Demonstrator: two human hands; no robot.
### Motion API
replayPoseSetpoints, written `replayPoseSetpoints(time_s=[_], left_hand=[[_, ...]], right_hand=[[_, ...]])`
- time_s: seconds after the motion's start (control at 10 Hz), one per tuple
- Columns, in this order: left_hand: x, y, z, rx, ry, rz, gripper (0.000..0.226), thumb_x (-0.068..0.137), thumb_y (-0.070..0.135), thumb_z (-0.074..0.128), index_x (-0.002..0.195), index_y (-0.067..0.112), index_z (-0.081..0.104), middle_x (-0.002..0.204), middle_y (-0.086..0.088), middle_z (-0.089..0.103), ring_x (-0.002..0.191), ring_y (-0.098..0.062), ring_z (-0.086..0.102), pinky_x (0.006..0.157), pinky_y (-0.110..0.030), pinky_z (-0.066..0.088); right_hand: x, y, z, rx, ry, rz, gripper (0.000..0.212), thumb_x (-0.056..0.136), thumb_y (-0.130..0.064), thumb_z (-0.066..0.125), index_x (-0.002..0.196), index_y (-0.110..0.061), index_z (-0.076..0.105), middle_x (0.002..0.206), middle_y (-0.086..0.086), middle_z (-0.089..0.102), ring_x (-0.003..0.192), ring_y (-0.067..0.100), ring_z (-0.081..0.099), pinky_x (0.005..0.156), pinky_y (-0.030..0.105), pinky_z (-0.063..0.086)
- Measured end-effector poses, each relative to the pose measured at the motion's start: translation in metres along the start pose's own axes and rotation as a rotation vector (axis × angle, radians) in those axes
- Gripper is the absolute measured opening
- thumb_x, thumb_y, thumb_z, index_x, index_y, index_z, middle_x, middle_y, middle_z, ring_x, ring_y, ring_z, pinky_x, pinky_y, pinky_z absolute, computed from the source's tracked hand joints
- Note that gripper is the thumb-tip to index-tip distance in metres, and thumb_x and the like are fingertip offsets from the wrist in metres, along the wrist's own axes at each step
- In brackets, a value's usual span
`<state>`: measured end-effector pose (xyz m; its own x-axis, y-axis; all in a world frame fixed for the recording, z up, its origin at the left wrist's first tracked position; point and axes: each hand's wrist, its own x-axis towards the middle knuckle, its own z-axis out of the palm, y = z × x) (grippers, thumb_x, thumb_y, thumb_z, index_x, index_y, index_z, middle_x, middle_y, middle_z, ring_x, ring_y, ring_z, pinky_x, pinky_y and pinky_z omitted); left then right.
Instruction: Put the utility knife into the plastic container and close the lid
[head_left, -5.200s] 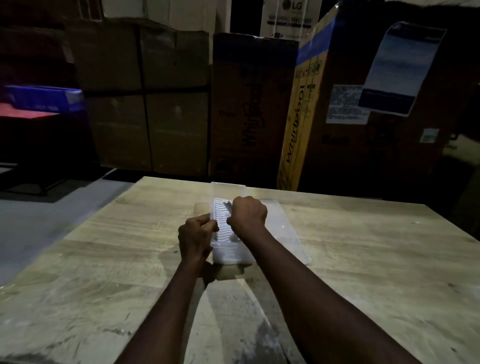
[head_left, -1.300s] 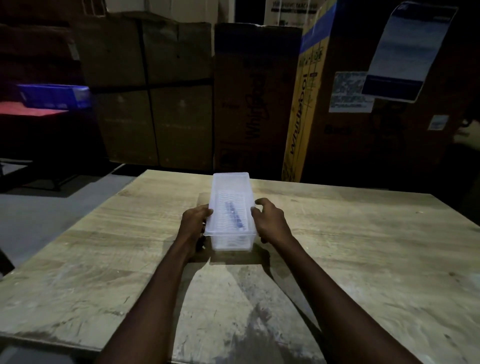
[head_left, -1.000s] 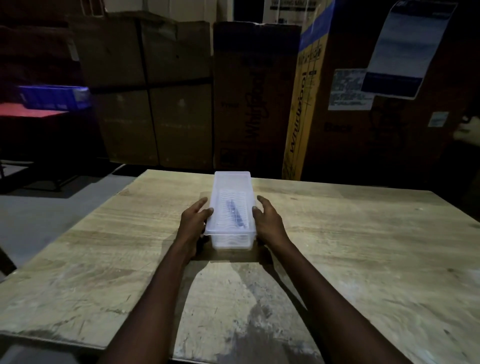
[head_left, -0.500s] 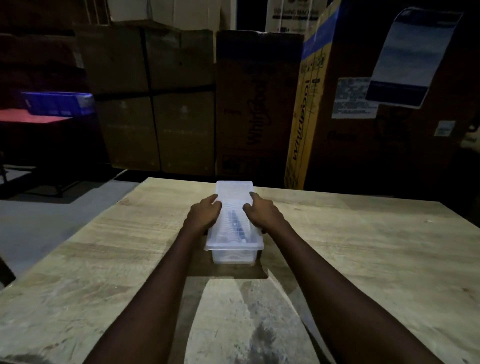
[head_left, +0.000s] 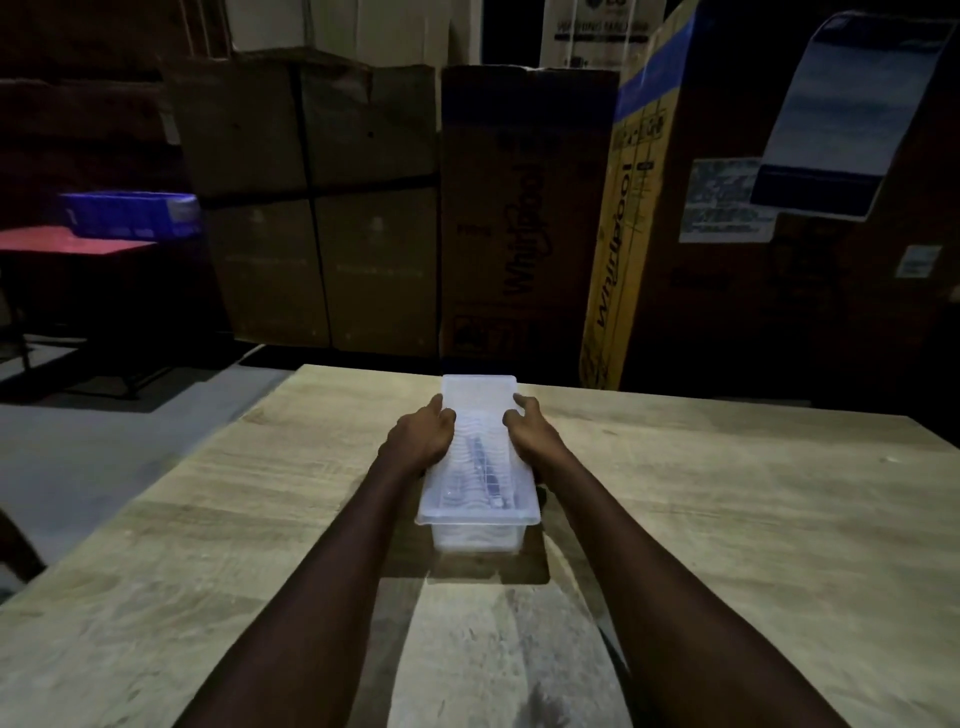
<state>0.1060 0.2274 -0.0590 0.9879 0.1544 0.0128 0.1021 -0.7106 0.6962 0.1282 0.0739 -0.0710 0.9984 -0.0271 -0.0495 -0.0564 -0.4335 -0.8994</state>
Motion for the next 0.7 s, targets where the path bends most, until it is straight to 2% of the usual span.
replayPoseSetpoints(time_s=[0.1, 0.2, 0.3, 0.4, 0.5, 0.6, 0.7], left_hand=[[-0.014, -0.004, -0.006, -0.180, -0.047, -0.028, 0.052, 0.093, 0.036, 0.028, 0.142, 0.019, 0.034, 0.148, -0.018, 0.040, 0.128, -0.038, 0.043, 0.103, -0.042, 0.038], [-0.032, -0.015, -0.014, -0.291, -0.026, -0.074, 0.049, 0.083, 0.037, 0.040, 0.122, 0.010, 0.053, 0.127, -0.018, 0.057, 0.109, -0.037, 0.056, 0.085, -0.041, 0.049], [-0.058, -0.013, -0.019, -0.414, -0.071, -0.106, 0.029, 0.083, 0.025, 0.049, 0.106, 0.012, 0.061, 0.097, -0.017, 0.060, 0.079, -0.035, 0.058, 0.064, -0.035, 0.047], [-0.067, -0.015, -0.021, -0.475, -0.097, -0.101, 0.029, 0.085, 0.016, 0.050, 0.112, 0.014, 0.061, 0.089, -0.014, 0.058, 0.071, -0.030, 0.055, 0.059, -0.029, 0.043], [-0.068, -0.017, -0.028, -0.433, 0.009, -0.090, 0.036, 0.084, 0.014, 0.053, 0.119, 0.017, 0.061, 0.096, -0.014, 0.061, 0.083, -0.032, 0.058, 0.068, -0.035, 0.049], [-0.063, -0.026, -0.036, -0.262, 0.138, -0.065, 0.034, 0.083, 0.014, 0.052, 0.115, 0.014, 0.065, 0.105, -0.016, 0.066, 0.087, -0.030, 0.058, 0.074, -0.037, 0.050], [-0.063, -0.026, -0.040, -0.012, 0.175, -0.079, 0.040, 0.083, 0.025, 0.052, 0.121, 0.016, 0.061, 0.121, -0.020, 0.064, 0.099, -0.034, 0.060, 0.081, -0.037, 0.052]], right_hand=[[-0.012, 0.008, -0.006, 0.185, -0.004, -0.010, 0.042, 0.099, -0.021, 0.039, 0.141, -0.019, 0.043, 0.138, 0.013, 0.052, 0.100, 0.023, 0.059, 0.083, 0.036, 0.049], [-0.033, 0.021, -0.014, 0.280, 0.032, 0.010, 0.037, 0.095, -0.019, 0.049, 0.132, -0.013, 0.051, 0.118, 0.012, 0.062, 0.085, 0.022, 0.061, 0.065, 0.029, 0.048], [-0.057, 0.030, -0.019, 0.308, 0.035, 0.012, 0.025, 0.094, -0.013, 0.051, 0.119, -0.015, 0.055, 0.088, 0.006, 0.063, 0.064, 0.017, 0.058, 0.043, 0.020, 0.044], [-0.070, 0.032, -0.013, 0.384, 0.057, -0.017, 0.028, 0.094, -0.013, 0.051, 0.121, -0.015, 0.058, 0.097, 0.009, 0.068, 0.070, 0.018, 0.065, 0.043, 0.018, 0.047], [-0.071, 0.023, 0.002, 0.353, 0.041, -0.034, 0.035, 0.090, -0.018, 0.053, 0.124, -0.015, 0.061, 0.111, 0.010, 0.069, 0.089, 0.025, 0.069, 0.064, 0.034, 0.059], [-0.065, 0.016, 0.019, 0.270, -0.010, -0.063, 0.047, 0.085, -0.029, 0.053, 0.131, -0.018, 0.057, 0.121, 0.012, 0.067, 0.099, 0.030, 0.067, 0.081, 0.047, 0.059], [-0.075, 0.009, 0.016, 0.163, -0.005, -0.123, 0.044, 0.096, -0.031, 0.047, 0.139, -0.019, 0.048, 0.121, 0.011, 0.065, 0.092, 0.028, 0.067, 0.070, 0.041, 0.059]])
